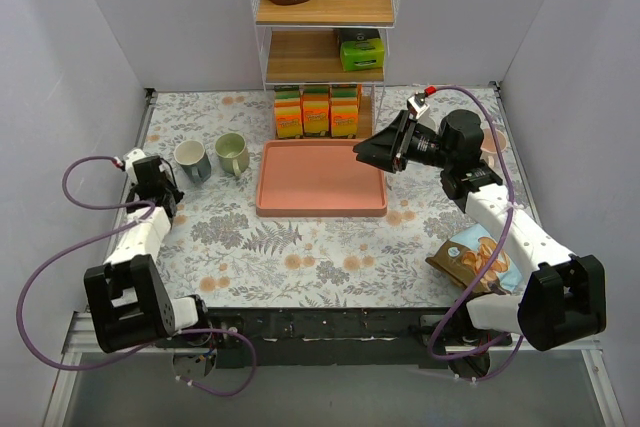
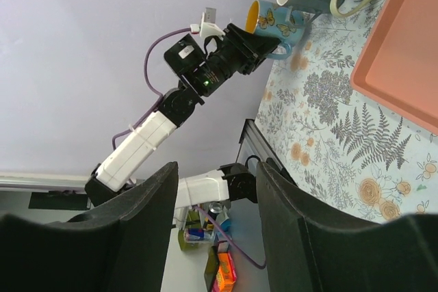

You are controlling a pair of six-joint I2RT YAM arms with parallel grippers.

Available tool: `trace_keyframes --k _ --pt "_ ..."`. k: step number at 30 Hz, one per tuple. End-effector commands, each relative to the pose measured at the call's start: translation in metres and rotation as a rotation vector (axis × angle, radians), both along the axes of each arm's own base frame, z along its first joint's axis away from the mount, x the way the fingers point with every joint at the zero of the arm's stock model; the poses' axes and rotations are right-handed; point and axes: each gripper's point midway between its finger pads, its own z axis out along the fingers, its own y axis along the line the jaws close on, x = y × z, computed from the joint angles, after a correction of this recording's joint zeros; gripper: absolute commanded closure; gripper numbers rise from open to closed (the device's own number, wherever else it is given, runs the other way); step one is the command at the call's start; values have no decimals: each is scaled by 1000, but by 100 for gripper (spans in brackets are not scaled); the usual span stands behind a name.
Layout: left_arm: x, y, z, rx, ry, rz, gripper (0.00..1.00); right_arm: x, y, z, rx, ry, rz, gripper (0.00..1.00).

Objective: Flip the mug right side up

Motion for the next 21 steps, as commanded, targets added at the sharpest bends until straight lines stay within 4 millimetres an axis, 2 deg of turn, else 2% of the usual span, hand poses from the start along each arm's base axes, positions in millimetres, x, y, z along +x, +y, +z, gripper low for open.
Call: trace_keyframes --k 1,7,16,17,20,21 --pt "34 0 29 147 -103 -27 100 -6 -2 7 16 -23 1 43" --pt "25 -1 13 132 -76 22 100 -14 -4 9 20 -32 9 43" --pt "18 4 5 130 -62 85 100 -19 -5 12 27 -46 21 43" --pt "19 4 4 126 -60 82 90 -19 -5 12 27 -49 21 43" --pt "21 1 6 113 -67 68 78 -21 -5 13 29 -53 30 43" --pt "23 -1 11 107 -75 60 63 -21 -5 13 30 -56 33 43"
